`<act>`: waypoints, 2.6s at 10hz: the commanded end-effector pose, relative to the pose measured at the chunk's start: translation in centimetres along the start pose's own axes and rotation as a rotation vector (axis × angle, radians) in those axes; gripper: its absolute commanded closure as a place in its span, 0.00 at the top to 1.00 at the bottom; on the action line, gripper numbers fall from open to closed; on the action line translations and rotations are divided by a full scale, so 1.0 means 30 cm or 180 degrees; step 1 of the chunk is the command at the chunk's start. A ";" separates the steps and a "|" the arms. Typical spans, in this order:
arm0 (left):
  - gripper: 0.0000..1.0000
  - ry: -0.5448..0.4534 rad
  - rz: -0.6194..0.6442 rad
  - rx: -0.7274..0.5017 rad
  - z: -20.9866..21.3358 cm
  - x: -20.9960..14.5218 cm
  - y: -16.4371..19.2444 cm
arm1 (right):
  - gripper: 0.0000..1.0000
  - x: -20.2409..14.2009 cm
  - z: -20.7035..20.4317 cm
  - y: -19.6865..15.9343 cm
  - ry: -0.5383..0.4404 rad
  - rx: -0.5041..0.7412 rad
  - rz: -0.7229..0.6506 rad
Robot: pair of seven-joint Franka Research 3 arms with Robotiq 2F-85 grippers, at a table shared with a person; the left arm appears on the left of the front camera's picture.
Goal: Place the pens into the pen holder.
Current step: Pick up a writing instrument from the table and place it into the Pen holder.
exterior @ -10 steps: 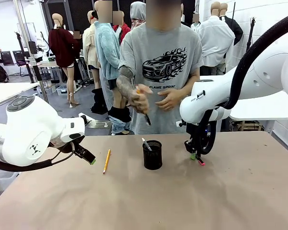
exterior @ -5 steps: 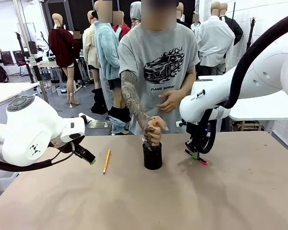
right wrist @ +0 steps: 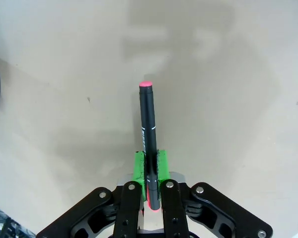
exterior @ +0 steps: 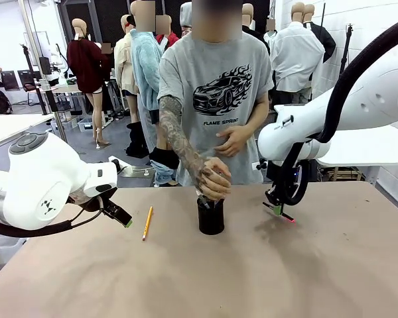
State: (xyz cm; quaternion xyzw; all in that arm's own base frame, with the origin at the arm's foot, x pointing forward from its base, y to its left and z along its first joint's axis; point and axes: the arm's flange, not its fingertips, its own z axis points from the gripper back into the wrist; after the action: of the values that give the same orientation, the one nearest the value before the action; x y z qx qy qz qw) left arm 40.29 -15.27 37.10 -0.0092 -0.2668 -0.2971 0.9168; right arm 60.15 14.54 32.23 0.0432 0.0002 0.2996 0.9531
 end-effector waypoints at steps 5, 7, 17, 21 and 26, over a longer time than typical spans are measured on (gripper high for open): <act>1.00 -0.0004 0.0014 -0.0001 0.002 -0.002 0.006 | 0.00 -0.125 0.171 -0.050 -0.0568 0.0756 0.0463; 1.00 -0.0004 0.0014 -0.0001 0.002 -0.002 0.006 | 0.00 -0.146 0.204 -0.049 -0.1117 0.1240 0.0945; 1.00 -0.0004 0.0014 -0.0001 0.002 -0.002 0.006 | 0.00 -0.133 0.264 0.027 -0.2863 0.2460 0.2036; 1.00 -0.0004 0.0014 -0.0001 0.002 -0.002 0.006 | 0.00 -0.092 0.213 0.057 -0.3231 0.3237 0.2548; 1.00 -0.0004 0.0014 -0.0001 0.002 -0.002 0.006 | 0.00 0.024 0.152 0.127 -0.3233 0.3882 0.3008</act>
State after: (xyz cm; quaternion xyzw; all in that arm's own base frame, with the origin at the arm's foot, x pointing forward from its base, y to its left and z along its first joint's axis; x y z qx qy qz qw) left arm 40.29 -15.28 37.10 -0.0092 -0.2668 -0.2972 0.9167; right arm 57.51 17.28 37.05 0.6495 -0.2787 0.5460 0.4499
